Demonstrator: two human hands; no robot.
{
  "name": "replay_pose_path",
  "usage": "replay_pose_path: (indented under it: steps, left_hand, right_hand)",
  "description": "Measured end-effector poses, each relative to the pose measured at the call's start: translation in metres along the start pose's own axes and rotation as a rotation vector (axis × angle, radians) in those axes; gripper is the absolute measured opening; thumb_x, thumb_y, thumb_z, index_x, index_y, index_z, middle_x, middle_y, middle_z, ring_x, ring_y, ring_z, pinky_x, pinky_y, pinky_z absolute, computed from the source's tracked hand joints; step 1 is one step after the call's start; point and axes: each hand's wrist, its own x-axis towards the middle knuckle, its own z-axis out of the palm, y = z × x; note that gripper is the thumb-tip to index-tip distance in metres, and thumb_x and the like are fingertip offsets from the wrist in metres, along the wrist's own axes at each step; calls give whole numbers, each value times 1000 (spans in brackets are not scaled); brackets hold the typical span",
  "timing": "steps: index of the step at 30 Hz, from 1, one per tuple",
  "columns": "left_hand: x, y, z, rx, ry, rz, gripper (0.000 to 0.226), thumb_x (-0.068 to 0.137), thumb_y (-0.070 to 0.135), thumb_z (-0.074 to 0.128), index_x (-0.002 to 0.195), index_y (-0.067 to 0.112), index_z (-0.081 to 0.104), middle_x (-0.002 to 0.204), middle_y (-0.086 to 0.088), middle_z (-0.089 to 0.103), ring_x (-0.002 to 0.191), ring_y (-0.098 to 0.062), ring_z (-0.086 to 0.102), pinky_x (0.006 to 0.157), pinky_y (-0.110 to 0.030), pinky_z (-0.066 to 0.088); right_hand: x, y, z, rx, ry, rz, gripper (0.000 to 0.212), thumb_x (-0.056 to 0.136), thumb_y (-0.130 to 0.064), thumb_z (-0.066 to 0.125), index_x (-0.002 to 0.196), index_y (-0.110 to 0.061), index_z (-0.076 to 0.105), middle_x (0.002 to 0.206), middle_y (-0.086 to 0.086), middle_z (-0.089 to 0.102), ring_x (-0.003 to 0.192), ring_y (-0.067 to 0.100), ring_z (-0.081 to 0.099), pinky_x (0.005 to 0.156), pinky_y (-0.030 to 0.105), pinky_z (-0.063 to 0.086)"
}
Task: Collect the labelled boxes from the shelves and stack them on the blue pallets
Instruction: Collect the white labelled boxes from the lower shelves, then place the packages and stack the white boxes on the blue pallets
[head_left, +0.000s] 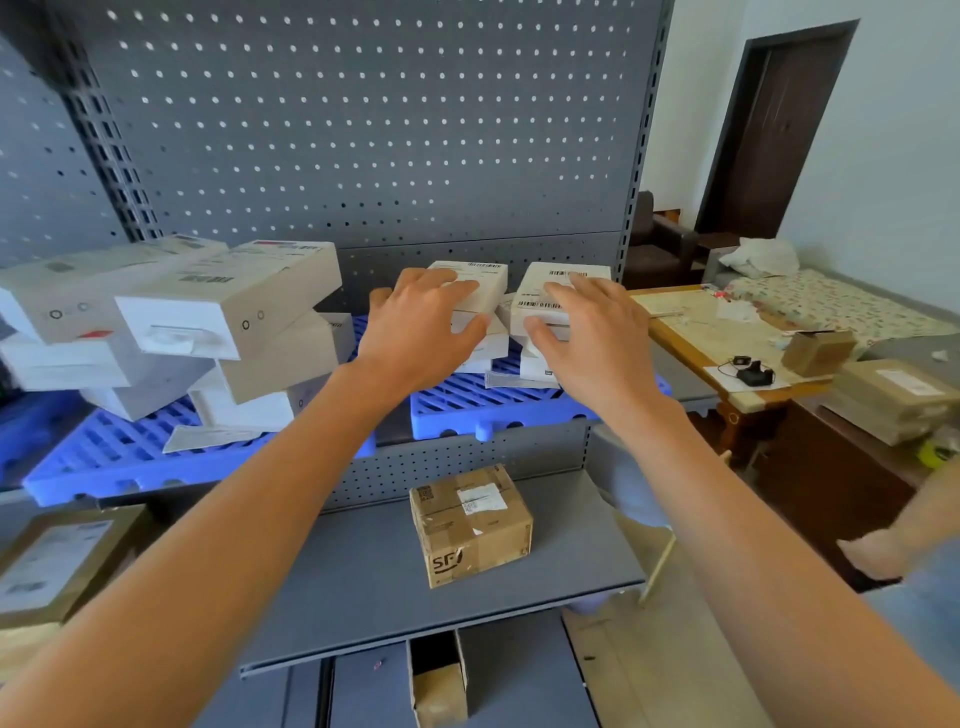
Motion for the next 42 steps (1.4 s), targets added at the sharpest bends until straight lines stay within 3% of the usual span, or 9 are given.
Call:
replay_pose_path:
  steps: [8,12,15,18,24,29,34,42]
  left_hand:
    - [-29,4,-24,-92,63,25,43,98,40,58,136,21,62,140,0,60,133,-27,47,104,-53,40]
    - [-56,-1,-40,-118,47,52,40,98,39,57,134,22,63,137,-1,63,125,-29,55,100,-53,47]
    - [-83,-14,-55,-130,26,52,38,99,38,55,133,24,63,131,-1,65,118,-26,58,92,-46,52]
    - [-116,-33,-70,-113,17,51,33,99,38,54,126,24,67,119,-1,68,108,-27,61,83,-39,49]
    - [-186,-84,-112,-76,-19,26,37,100,39,53,134,27,63,129,-1,67,120,-28,58,96,-47,49]
    - [-245,-141,-153,-34,-22,-97,38,101,39,52,136,28,61,136,2,63,124,-25,56,98,-42,43]
    - [-306,-192,-194,-12,-28,-193,38,100,40,51,135,28,62,138,2,62,127,-24,55,102,-48,46]
    - [-384,-253,-249,39,14,-360,37,100,40,53,134,31,62,135,2,64,121,-26,60,96,-44,51]
  right_hand:
    - [-24,-20,-22,-17,3,-2,46,100,-39,51,142,-20,54,152,2,45,143,25,32,106,51,36]
    - [-45,-44,-30,37,18,-23,41,99,-33,54,137,-19,59,141,1,56,134,26,41,100,48,40]
    - [-63,-70,-30,71,-8,-27,39,98,-32,55,135,-20,60,132,0,62,126,28,47,95,47,43]
    - [-83,-104,-28,98,-44,-40,42,98,-33,57,138,-20,58,137,1,60,128,26,47,98,46,43]
    - [-123,-179,-28,165,-97,-74,38,98,-33,56,133,-20,61,127,3,65,119,30,55,86,41,49]
    - [-155,-251,-27,214,-144,-146,39,98,-32,57,135,-20,60,132,0,64,124,26,53,94,46,49]
    - [-181,-323,-18,255,-204,-217,40,99,-32,55,138,-21,59,140,-2,59,132,24,48,102,45,44]
    - [-209,-427,-3,315,-279,-329,41,99,-36,55,138,-24,58,133,-1,65,124,27,55,105,50,41]
